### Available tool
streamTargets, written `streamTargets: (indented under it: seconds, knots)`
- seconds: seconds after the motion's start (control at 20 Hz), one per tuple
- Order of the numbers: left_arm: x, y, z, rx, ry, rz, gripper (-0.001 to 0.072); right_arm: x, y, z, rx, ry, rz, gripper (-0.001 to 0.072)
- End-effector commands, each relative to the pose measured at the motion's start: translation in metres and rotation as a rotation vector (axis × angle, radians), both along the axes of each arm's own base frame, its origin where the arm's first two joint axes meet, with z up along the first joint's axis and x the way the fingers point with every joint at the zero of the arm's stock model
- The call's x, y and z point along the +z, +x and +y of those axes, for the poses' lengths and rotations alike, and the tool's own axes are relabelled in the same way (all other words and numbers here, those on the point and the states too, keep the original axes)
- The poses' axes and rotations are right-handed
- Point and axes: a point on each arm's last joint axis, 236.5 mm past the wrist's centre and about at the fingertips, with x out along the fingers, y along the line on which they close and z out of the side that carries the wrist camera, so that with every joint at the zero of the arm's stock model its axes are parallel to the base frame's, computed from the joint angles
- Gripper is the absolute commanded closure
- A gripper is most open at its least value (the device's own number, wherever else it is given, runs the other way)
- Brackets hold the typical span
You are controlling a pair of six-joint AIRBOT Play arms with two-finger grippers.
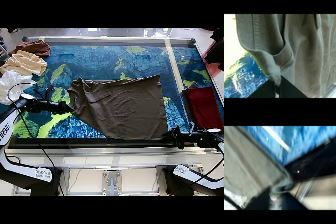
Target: Fold the shirts.
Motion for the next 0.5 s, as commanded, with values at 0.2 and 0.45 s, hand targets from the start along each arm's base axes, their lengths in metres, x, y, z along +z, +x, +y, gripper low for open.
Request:
streamTargets:
  seconds: [0.2,0.45]
  knots:
    - [0.080,0.018,0.018,0.028,0.061,-0.215,0.0695,0.105,0.092,0.015,0.048,0.056,-0.520,0.0702]
    - [0.277,-0.038,0.027,0.152,0.197,-0.660,0.0695,0.305,0.066,0.041,0.333,-0.290,-0.989,0.0702]
